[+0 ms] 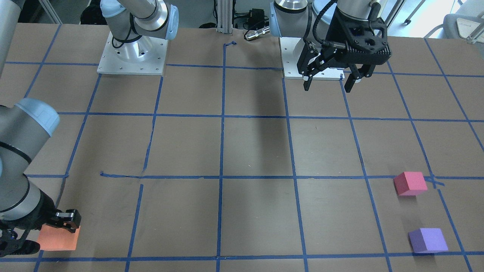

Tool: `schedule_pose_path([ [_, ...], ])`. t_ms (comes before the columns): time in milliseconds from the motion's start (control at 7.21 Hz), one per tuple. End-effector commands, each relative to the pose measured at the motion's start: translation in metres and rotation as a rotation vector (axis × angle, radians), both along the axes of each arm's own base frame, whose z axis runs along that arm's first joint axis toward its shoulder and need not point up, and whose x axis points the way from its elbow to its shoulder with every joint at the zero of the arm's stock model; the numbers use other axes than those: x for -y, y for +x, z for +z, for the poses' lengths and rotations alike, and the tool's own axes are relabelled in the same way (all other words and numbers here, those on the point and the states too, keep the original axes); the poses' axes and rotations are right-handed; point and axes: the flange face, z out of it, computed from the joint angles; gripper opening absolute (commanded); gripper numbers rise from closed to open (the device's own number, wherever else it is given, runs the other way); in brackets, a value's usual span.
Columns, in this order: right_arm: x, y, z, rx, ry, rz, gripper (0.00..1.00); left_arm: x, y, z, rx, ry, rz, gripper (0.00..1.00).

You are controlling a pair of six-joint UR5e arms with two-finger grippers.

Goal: Arrange blocks in a line
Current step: 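Carry the orange cube toward the table center with the right gripper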

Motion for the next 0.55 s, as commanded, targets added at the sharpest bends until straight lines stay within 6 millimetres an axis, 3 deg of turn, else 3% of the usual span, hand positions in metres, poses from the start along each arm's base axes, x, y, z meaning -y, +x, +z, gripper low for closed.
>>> schedule_pose_path([
  [0,-0.018,0.113,0.015,-0.043,-0.004,-0.007,0.00,-0.001,0.000,0.000,0.000,0.000,0.001,1.00],
  [139,-0.031,0.170,0.013,-0.034,-0.012,0.003,0.00,-0.001,0.000,0.000,0.000,0.000,0.001,1.00],
  [277,-0.042,0.212,0.006,-0.026,-0.009,0.003,0.00,-0.001,0.000,0.000,0.000,0.000,0.001,1.00],
  [416,-0.048,0.232,-0.001,-0.016,0.002,0.018,0.00,-0.001,0.000,0.000,0.000,0.000,0.001,1.00],
])
